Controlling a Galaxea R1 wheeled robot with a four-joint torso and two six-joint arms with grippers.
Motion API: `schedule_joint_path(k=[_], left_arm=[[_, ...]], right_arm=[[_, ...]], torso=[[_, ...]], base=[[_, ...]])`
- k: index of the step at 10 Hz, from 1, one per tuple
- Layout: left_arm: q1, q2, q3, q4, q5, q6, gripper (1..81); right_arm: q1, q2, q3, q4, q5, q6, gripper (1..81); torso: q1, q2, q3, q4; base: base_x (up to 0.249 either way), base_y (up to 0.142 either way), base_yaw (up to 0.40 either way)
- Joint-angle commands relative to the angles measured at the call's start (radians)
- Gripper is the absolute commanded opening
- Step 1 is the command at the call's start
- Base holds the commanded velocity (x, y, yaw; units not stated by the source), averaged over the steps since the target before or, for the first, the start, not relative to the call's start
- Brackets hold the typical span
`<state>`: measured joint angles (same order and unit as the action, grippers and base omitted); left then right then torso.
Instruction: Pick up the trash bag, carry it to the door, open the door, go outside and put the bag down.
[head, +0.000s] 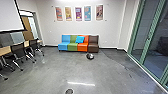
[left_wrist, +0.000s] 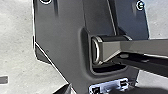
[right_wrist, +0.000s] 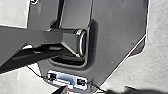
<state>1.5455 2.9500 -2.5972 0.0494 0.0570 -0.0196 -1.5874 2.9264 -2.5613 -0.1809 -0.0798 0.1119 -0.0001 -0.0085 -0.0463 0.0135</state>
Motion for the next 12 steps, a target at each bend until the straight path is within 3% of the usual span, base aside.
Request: schedule_joint_path(k=[1,12], left_arm=[[-0.046,-0.003,0.009,0.006,0.056,0.007,81.1],[-0.041,0.017,0.009,0.001,0.052,0.006,81.1]], right_arm=[[0.042,-0.004,0.004,-0.002,-0.057,-0.001,81.1],[0.040,-0.004,-0.011,-0.009,-0.052,-0.003,81.1]], torso=[[0.000,0.000,0.000,0.000],[0.001,0.000,0.000,0.000]], base=[[0.132,0.000,0.000],[0.154,0.000,0.000]])
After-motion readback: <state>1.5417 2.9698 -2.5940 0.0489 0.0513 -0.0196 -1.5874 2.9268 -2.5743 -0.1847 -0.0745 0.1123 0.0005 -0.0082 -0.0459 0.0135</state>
